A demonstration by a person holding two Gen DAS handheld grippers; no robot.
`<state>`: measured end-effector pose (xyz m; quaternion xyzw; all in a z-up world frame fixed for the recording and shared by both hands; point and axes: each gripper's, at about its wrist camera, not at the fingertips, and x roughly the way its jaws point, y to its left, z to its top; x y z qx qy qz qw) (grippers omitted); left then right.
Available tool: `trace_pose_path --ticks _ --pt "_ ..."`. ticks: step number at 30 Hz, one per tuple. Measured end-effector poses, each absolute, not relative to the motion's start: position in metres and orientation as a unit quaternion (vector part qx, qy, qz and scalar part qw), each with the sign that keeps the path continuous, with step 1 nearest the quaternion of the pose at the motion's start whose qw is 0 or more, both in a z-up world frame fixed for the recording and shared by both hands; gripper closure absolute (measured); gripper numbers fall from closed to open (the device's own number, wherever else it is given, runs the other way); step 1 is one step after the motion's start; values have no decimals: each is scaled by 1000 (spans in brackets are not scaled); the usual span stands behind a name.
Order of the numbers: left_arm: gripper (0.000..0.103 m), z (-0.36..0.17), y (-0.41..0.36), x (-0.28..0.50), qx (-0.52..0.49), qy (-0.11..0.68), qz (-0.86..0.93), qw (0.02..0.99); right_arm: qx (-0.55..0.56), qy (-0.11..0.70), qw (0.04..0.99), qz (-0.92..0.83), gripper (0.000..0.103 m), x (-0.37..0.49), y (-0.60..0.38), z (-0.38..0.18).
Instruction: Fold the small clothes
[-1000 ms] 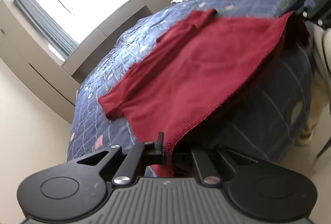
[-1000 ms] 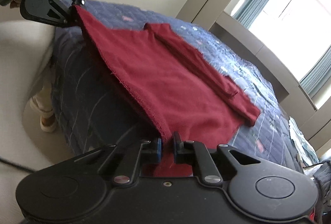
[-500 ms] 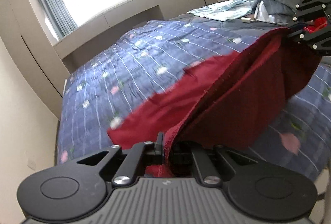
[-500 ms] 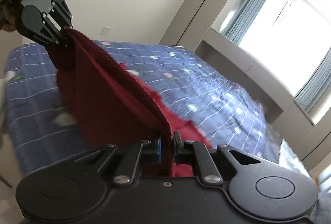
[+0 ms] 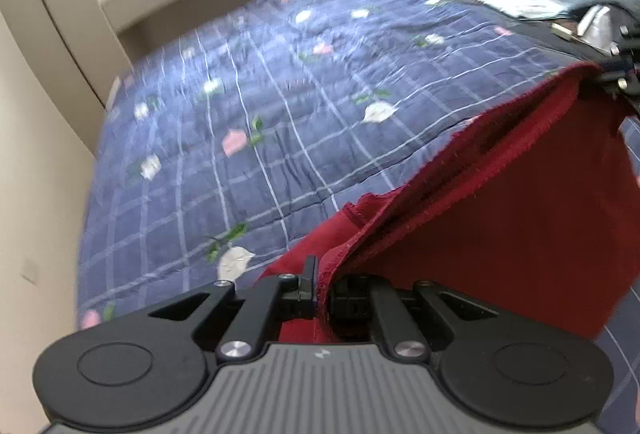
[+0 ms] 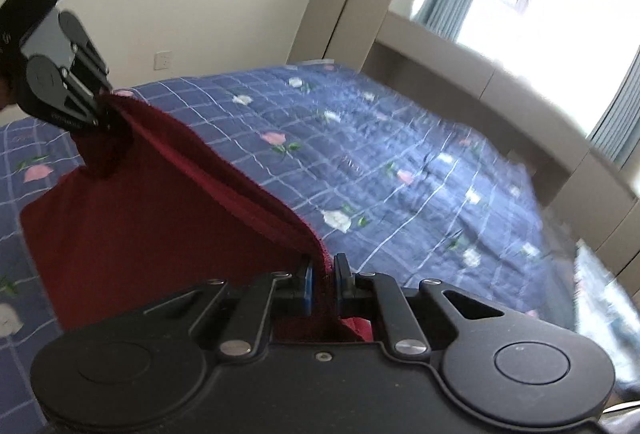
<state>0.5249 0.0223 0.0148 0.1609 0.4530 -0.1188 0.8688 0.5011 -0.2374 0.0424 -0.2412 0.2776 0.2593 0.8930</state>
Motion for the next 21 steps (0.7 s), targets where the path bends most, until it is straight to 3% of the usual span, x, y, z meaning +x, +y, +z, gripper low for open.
trace_pose_path --ticks 6,8,11,12,13,15,17,19,21 --pt "97 -34 39 576 111 502 -138 846 -228 333 874 270 92 560 -229 -12" --pt "90 -44 41 584 105 512 -147 840 -219 347 872 269 91 573 -230 -27" --pt "66 -50 51 596 88 520 -164 833 -196 361 872 267 83 587 -237 -41" --pt "50 -51 57 599 85 518 -167 835 -186 366 872 268 80 591 -240 -44" --pt "41 -49 59 601 87 513 -171 837 -177 370 871 269 78 596 -243 -47" --pt "33 -48 66 605 102 497 -189 841 -160 378 872 268 74 603 -250 -52" --pt "27 -46 68 606 124 488 -198 841 -147 384 872 265 68 607 -255 -55" --pt "24 -46 67 607 143 488 -199 838 -135 387 875 258 47 613 -260 -57" --pt "20 -44 65 607 155 483 -208 836 -126 386 881 245 34 618 -265 -58"
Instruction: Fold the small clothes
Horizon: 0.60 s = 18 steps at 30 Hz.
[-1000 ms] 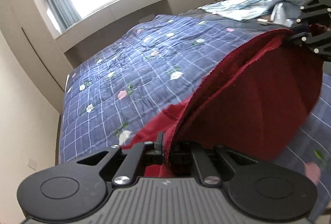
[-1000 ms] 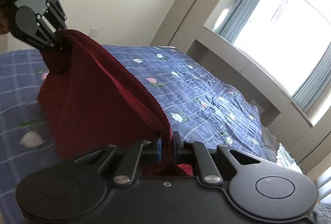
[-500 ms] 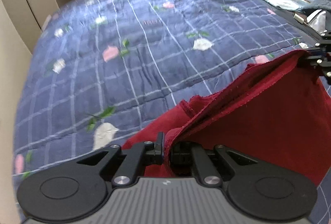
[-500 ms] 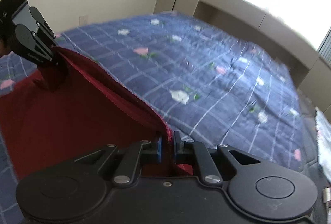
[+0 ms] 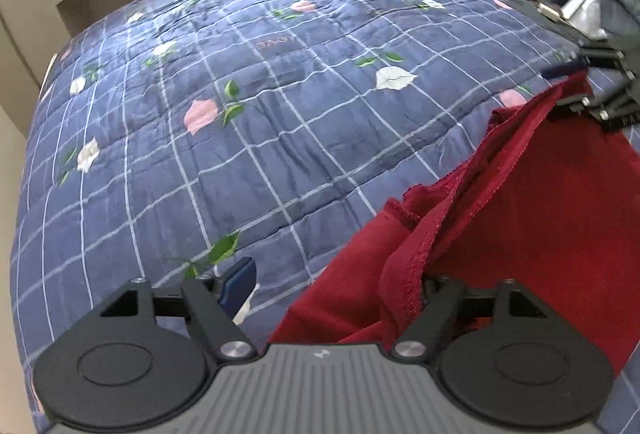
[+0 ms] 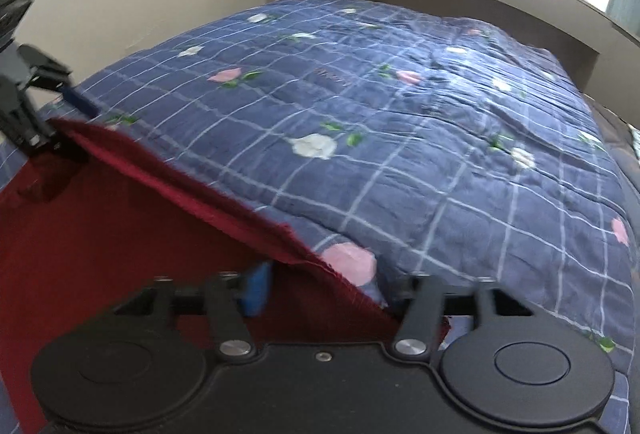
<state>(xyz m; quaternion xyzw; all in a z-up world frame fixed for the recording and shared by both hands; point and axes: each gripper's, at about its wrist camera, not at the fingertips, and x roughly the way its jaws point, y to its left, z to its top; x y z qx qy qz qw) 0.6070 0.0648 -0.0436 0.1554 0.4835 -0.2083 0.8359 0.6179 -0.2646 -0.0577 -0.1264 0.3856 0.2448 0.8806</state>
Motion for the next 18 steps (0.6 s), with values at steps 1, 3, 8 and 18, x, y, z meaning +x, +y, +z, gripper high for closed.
trace_pose_path --ticks 1,3,8,18 --pt "13 -42 65 608 158 480 -214 836 -119 386 883 238 31 620 -268 -58" --pt "7 -40 69 611 160 483 -220 832 -99 394 886 224 31 626 -275 -60" --pt "4 -23 79 611 167 476 -244 828 -106 390 894 194 31 628 -282 -68" --pt "1 -11 120 629 82 497 -156 850 -96 373 908 165 47 622 -286 -94"
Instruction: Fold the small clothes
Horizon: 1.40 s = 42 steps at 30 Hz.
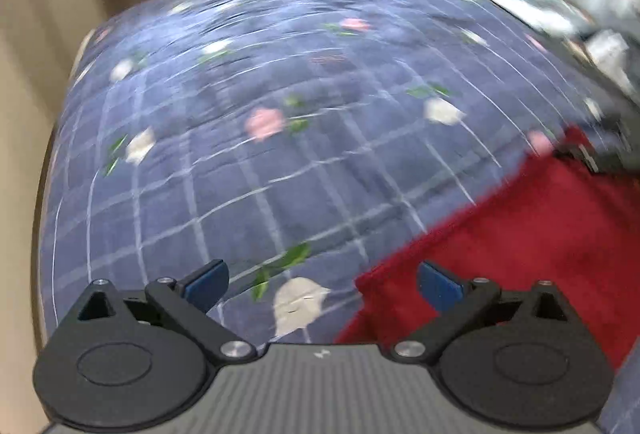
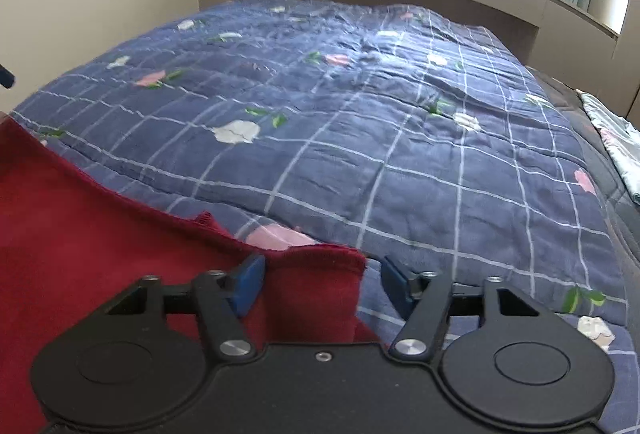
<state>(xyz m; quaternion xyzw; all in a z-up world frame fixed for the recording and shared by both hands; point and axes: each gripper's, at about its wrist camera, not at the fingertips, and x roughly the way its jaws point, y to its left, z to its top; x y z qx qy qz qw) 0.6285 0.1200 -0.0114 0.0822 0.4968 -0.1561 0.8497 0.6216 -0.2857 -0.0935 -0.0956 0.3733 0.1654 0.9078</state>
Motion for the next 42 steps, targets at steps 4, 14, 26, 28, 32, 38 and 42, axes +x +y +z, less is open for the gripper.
trace_pose_path --ticks 4,14,26,28,32,38,42 --pt "1 -13 140 627 -9 475 -116 872 -105 355 913 169 47 612 -283 -87" --pt "1 -55 101 569 -30 392 -62 917 -95 294 948 73 16 584 -314 -84" --pt "1 -102 115 566 -69 405 40 911 -115 268 956 32 12 571 -319 -104" --pt "1 -96 115 557 -76 393 45 915 -105 262 959 30 12 564 -323 -98" --pt "1 -82 111 533 -74 369 48 925 -73 272 958 51 12 544 -331 -88" --pt "0 -73 108 460 -106 358 82 924 -32 284 956 66 13 491 -327 -84" --pt "0 -80 105 403 -138 345 100 923 -11 304 949 86 36 458 -321 -89"
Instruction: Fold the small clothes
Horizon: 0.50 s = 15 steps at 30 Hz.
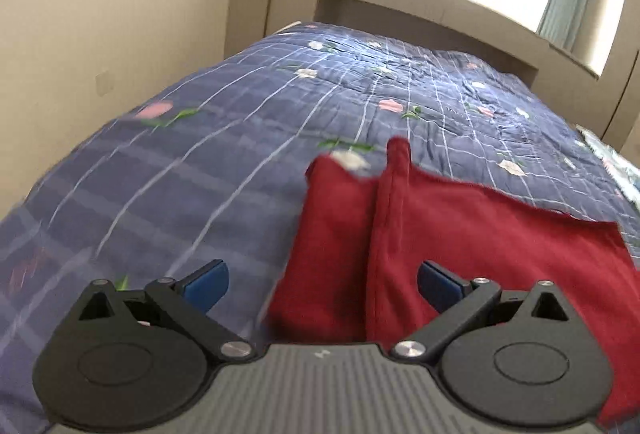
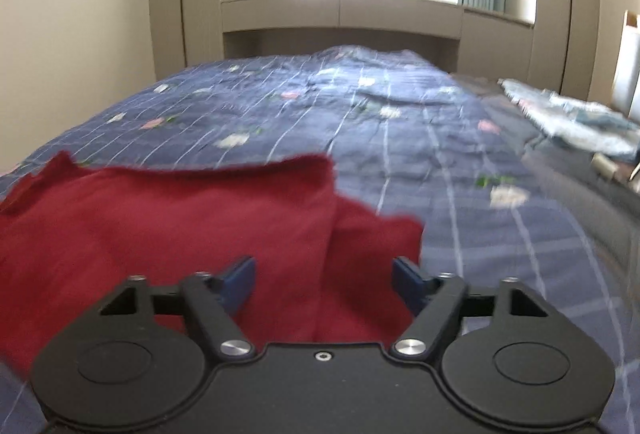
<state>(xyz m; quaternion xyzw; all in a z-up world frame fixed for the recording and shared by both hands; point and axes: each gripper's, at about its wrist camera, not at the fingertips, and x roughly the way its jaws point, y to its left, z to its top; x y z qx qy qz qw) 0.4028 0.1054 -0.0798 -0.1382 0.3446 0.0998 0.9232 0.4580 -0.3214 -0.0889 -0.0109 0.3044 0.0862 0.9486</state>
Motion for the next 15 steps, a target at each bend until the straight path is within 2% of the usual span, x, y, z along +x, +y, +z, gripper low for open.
trace_pose_path --ticks 1,5,6,7,9,12,15 --pt "0 -82 106 393 -148 341 102 923 -6 309 947 86 46 452 -320 -91" --pt "0 -93 103 368 -178 332 100 921 25 316 945 83 74 440 -321 -94" --pt "0 -95 102 364 -181 329 102 921 34 317 944 83 89 439 -321 -94" --pt "0 -96 101 363 -185 326 104 921 40 318 944 83 94 437 -321 -93" --pt "0 -100 101 357 -197 318 104 921 43 312 946 78 99 434 -322 -90" --pt "0 -107 102 350 -204 309 101 924 45 306 949 62 100 428 -323 -83" --pt "0 -112 93 343 -167 301 97 934 45 310 949 48 100 422 -324 -84"
